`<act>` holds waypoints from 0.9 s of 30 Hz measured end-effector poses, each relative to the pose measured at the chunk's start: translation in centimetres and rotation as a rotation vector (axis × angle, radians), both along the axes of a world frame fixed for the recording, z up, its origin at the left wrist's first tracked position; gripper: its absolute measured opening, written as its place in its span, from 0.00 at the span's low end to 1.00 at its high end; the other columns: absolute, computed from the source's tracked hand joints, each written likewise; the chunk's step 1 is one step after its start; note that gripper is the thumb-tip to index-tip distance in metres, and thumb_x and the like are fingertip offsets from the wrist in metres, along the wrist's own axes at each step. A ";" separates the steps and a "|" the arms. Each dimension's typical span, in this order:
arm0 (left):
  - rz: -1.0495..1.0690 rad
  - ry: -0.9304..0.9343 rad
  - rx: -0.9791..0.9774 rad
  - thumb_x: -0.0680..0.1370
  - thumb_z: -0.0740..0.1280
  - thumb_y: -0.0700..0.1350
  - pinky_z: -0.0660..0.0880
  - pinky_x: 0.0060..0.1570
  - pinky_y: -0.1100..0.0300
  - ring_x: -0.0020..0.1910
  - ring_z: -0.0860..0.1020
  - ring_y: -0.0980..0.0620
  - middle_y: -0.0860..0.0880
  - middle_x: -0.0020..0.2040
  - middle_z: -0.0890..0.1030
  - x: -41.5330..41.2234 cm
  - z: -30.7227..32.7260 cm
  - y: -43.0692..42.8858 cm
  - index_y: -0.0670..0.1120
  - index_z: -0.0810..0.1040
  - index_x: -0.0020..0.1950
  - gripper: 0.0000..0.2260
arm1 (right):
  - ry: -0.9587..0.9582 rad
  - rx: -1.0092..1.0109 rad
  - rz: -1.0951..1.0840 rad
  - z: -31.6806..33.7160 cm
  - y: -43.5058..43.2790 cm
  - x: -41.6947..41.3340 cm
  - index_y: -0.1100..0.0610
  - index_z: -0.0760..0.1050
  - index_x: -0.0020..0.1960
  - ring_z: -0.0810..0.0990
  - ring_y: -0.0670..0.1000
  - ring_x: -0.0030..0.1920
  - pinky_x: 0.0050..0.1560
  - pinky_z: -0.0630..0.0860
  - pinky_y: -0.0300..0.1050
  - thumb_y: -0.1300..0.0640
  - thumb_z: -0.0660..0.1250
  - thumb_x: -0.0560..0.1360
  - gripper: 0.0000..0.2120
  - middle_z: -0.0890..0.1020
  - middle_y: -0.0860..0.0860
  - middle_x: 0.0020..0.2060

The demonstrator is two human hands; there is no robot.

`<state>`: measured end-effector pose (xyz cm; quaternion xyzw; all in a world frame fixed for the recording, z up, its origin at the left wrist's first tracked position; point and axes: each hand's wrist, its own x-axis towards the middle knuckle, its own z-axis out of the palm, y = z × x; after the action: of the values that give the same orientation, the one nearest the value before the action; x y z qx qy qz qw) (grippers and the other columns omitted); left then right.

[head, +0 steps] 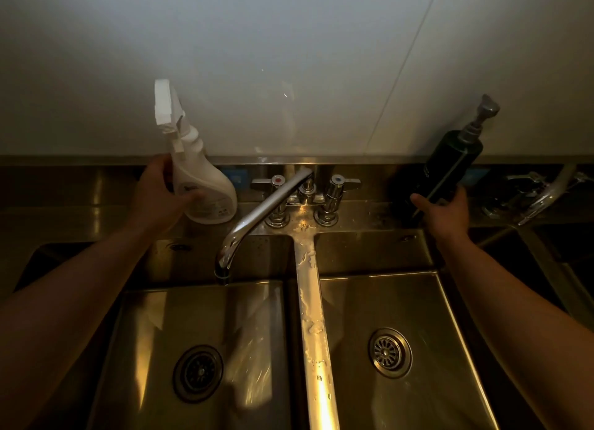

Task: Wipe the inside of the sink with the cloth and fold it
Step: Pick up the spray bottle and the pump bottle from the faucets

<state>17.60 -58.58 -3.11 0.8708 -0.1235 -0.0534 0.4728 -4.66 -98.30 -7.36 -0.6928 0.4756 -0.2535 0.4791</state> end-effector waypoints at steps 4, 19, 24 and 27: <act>-0.005 0.003 -0.004 0.68 0.76 0.40 0.71 0.43 0.63 0.55 0.73 0.50 0.44 0.62 0.75 0.1 0.0 0.1 0.43 0.68 0.66 0.29 | -0.011 -0.011 -0.014 0.1 -0.1 0.3 0.52 0.63 0.72 0.71 0.57 0.68 0.65 0.71 0.58 0.54 0.75 0.70 0.35 0.72 0.53 0.68; 0.059 -0.066 -0.112 0.67 0.77 0.45 0.71 0.39 0.66 0.51 0.76 0.53 0.52 0.54 0.76 -4.6 0.9 2.4 0.46 0.73 0.64 0.26 | -0.074 -0.043 0.098 3.5 10.8 -4.2 0.52 0.65 0.70 0.72 0.45 0.57 0.54 0.70 0.44 0.55 0.74 0.70 0.32 0.74 0.45 0.61; 0.051 -0.080 -0.177 0.67 0.76 0.45 0.71 0.40 0.66 0.51 0.76 0.55 0.54 0.54 0.75 -7.3 2.0 4.8 0.46 0.72 0.61 0.25 | -0.045 0.001 0.163 4.2 17.8 -6.0 0.51 0.66 0.67 0.74 0.47 0.57 0.54 0.71 0.47 0.56 0.75 0.69 0.30 0.74 0.44 0.59; 0.047 -0.063 -0.234 0.67 0.76 0.46 0.74 0.42 0.62 0.48 0.76 0.57 0.53 0.53 0.76 -8.8 2.5 6.7 0.49 0.71 0.60 0.25 | -0.007 0.007 0.182 4.2 21.7 -7.1 0.52 0.66 0.69 0.76 0.50 0.59 0.53 0.73 0.46 0.55 0.76 0.68 0.33 0.75 0.48 0.64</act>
<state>8.77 -51.87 -0.61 0.8135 -0.1231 -0.0002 0.5684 -11.72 -76.59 -3.13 -0.7305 0.4099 -0.2098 0.5043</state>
